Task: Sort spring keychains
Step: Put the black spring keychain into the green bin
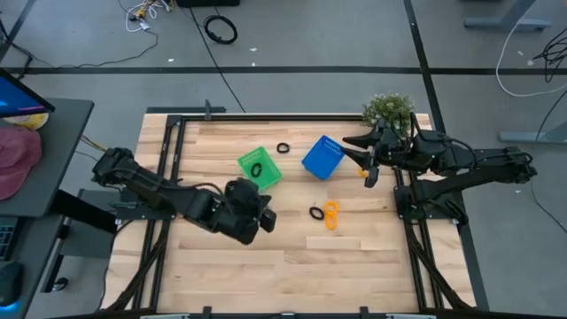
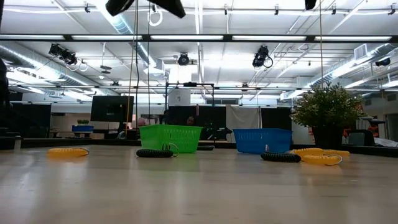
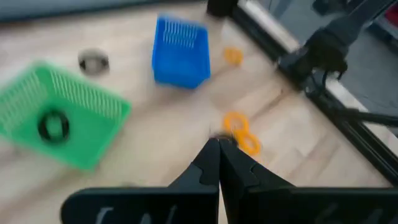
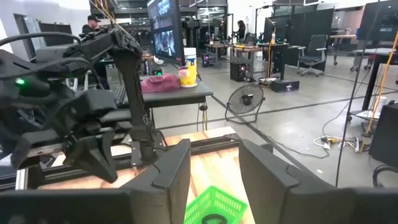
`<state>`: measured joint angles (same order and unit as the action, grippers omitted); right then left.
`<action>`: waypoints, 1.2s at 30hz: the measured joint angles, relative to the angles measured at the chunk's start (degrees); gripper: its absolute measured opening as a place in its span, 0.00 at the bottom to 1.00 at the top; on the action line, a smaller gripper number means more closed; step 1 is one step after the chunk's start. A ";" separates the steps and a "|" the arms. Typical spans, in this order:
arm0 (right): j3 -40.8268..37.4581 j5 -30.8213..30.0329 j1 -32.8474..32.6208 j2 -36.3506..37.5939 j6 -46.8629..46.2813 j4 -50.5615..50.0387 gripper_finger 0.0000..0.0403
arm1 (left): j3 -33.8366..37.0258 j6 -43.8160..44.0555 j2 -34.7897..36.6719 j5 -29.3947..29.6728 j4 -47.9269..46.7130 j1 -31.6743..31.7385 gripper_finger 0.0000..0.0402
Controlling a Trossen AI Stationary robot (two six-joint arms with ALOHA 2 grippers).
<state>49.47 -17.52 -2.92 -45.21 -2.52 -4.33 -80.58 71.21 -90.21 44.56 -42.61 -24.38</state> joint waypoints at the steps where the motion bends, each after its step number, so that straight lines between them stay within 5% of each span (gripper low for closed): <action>1: 0.00 0.02 -0.02 0.00 -0.02 -0.01 0.35 | 0.00 2.55 0.00 -3.49 -0.68 0.70 0.01; 5: 0.00 0.02 0.00 0.00 -0.29 0.02 0.35 | 0.00 21.43 0.00 -18.57 -7.22 4.69 0.06; 8: 0.00 0.01 -0.01 0.00 -1.14 0.01 0.35 | -0.02 27.12 -0.46 -25.16 -13.06 7.16 0.11; 17: 0.00 0.00 -0.02 -0.02 -1.29 0.13 0.35 | -0.02 22.97 -0.49 -30.54 -20.43 14.06 0.22; 29: 0.00 -0.02 -0.02 -0.03 -1.49 1.03 0.35 | 1.92 16.59 -0.53 -38.64 -20.42 22.12 0.62; 36: 0.00 -0.02 -0.02 -0.04 -1.55 1.37 0.35 | 9.91 17.67 -0.55 -40.38 -16.45 22.39 0.67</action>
<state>49.47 -17.54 -2.93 -45.25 -4.07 -2.97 -70.67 88.88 -90.76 4.19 -59.06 -1.99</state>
